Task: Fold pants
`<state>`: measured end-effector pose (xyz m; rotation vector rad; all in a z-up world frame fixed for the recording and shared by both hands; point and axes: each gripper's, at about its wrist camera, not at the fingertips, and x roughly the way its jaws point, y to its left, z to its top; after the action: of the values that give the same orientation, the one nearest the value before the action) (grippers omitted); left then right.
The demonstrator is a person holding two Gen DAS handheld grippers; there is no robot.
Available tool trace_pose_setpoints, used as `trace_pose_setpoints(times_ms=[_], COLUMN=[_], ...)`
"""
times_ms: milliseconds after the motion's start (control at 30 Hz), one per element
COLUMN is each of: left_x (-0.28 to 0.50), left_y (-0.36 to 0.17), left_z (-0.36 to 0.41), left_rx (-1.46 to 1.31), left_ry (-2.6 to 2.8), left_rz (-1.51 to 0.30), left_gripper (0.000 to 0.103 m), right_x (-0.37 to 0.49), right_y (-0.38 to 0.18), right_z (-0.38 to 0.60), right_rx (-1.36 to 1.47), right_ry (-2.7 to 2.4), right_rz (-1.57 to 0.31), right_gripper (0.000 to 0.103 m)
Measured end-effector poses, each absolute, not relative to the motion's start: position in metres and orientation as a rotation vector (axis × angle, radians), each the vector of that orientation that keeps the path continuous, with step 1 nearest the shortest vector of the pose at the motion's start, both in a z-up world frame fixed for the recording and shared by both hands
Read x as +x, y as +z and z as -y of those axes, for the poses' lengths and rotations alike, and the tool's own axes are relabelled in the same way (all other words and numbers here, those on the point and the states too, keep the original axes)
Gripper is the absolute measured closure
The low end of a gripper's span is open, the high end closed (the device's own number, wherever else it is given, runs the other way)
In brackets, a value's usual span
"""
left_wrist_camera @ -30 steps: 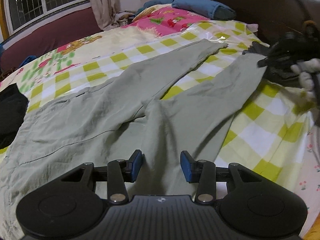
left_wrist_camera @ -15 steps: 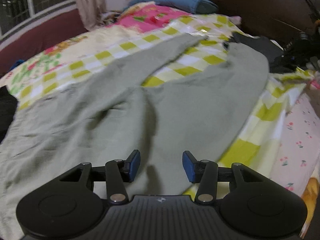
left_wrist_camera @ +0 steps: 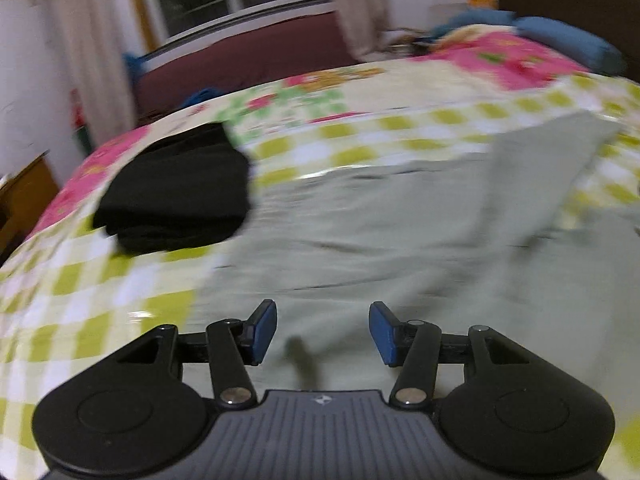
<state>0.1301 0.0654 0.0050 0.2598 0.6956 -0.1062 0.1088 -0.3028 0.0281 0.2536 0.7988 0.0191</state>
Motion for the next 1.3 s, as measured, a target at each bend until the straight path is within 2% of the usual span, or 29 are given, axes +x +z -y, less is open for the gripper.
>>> trace_pose_setpoints(times_ms=[167, 267, 467, 733, 967, 1033, 1100, 1200, 1300], left_x=[0.154, 0.15, 0.134, 0.114, 0.116, 0.123, 0.138, 0.175, 0.223], left_y=[-0.015, -0.023, -0.032, -0.029, 0.0, 0.015, 0.028, 0.032, 0.022], left_z=[-0.109, -0.132, -0.14, -0.164, -0.175, -0.174, -0.169, -0.155, -0.136], left_rx=[0.248, 0.192, 0.177, 0.199, 0.223, 0.234, 0.24, 0.267, 0.297], left_ry=[0.001, 0.026, -0.015, 0.007, 0.028, -0.026, -0.091, -0.19, -0.277], left_rz=[-0.738, -0.755, -0.763, -0.765, -0.737, -0.698, -0.656, -0.634, -0.687], left_gripper=[0.038, 0.029, 0.027, 0.027, 0.028, 0.028, 0.028, 0.027, 0.027], right_x=[0.158, 0.19, 0.264, 0.265, 0.271, 0.276, 0.288, 0.313, 0.33], right_y=[0.024, 0.018, -0.018, -0.031, -0.006, 0.009, 0.019, 0.016, 0.005], right_z=[0.208, 0.139, 0.031, -0.051, -0.027, 0.001, 0.035, 0.079, 0.096], right_rx=[0.215, 0.167, 0.151, 0.096, 0.147, 0.088, 0.001, -0.055, -0.127], right_ry=[0.279, 0.409, 0.482, 0.575, 0.657, 0.629, 0.593, 0.559, 0.561], right_rz=[-0.849, -0.864, -0.958, -0.965, -0.958, -0.896, -0.852, -0.898, -0.938], right_gripper=[0.07, 0.07, 0.065, 0.063, 0.066, 0.064, 0.058, 0.054, 0.052])
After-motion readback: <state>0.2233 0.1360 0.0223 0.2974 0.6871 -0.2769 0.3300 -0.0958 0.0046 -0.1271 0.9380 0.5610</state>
